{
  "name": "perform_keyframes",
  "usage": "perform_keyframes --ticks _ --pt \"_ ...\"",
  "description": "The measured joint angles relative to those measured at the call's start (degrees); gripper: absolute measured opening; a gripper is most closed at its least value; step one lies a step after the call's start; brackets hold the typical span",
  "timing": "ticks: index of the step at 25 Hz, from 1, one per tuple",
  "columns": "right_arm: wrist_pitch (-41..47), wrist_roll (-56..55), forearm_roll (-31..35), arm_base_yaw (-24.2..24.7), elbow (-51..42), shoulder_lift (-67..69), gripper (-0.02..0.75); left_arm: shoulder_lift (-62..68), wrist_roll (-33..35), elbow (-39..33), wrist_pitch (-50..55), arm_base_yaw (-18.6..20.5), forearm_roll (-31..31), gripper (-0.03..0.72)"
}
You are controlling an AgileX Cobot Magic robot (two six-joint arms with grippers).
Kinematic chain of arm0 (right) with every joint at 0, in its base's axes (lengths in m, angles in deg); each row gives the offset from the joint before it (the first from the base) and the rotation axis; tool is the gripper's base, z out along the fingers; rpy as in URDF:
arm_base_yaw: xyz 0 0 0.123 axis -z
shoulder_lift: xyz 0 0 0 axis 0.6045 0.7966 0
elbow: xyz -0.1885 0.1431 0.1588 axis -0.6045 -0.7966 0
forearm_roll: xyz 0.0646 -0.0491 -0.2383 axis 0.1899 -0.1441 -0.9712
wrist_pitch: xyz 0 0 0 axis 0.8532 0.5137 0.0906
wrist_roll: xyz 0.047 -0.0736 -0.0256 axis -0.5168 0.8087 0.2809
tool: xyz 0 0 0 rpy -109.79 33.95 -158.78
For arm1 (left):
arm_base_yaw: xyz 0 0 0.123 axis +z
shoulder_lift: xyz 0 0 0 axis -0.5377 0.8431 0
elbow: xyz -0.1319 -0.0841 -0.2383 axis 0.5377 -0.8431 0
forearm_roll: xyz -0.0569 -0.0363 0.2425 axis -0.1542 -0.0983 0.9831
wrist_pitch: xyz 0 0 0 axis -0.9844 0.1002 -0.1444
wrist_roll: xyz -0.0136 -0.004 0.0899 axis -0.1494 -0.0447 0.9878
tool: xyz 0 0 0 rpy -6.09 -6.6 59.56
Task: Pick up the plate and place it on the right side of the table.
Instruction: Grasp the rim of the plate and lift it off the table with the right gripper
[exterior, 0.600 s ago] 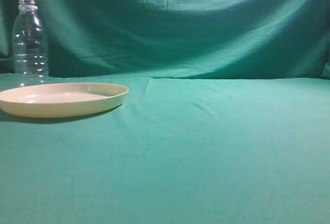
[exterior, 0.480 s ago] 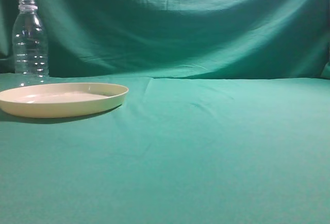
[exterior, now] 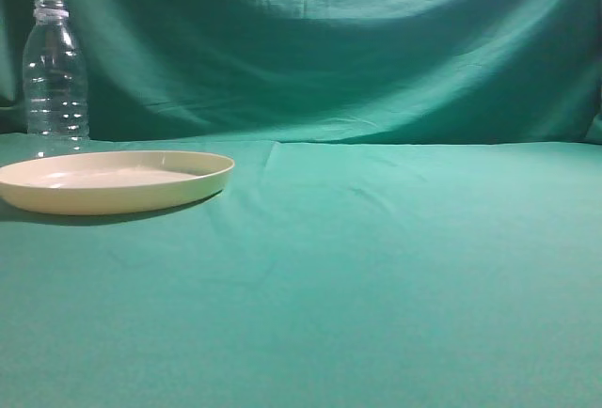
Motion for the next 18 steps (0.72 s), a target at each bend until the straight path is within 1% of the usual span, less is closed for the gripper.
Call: perform_keyframes --ticks 4,6,8,11,13,14,15,16,18 --pt "-0.7 0.0 -0.3 0.0 0.0 0.0 0.000 0.0 0.0 0.0 0.0 0.0 0.0 0.000" --pt "-4.0 -0.5 0.0 0.0 -0.2 0.0 0.000 0.0 0.0 0.0 0.0 0.0 0.0 0.000" --pt "-11.3 -1.7 0.0 0.0 -0.2 0.0 0.000 0.0 0.0 0.0 0.0 0.0 0.0 0.000" --pt "-25.9 -2.7 0.1 0.0 -0.2 0.0 0.000 0.0 0.0 0.0 0.0 0.0 0.0 0.000" --pt "-33.1 -2.8 0.0 0.0 -0.2 0.0 0.000 0.0 0.0 0.0 0.0 0.0 0.0 0.000" --pt "-35.1 -2.9 0.0 0.0 -0.2 0.0 0.000 0.0 0.0 0.0 0.0 0.0 0.0 0.000" --pt "-35.2 -3.7 -0.1 0.0 -0.2 0.0 0.000 0.0 0.0 0.0 0.0 0.0 0.0 0.000" --pt "-33.2 -5.0 -0.1 0.0 0.2 0.0 0.000 0.0 0.0 0.0 0.0 0.0 0.0 0.000" --pt "-24.6 -7.5 -0.1 0.0 3.1 0.6 0.000 0.0 0.0 0.0 0.0 0.0 0.0 0.000"
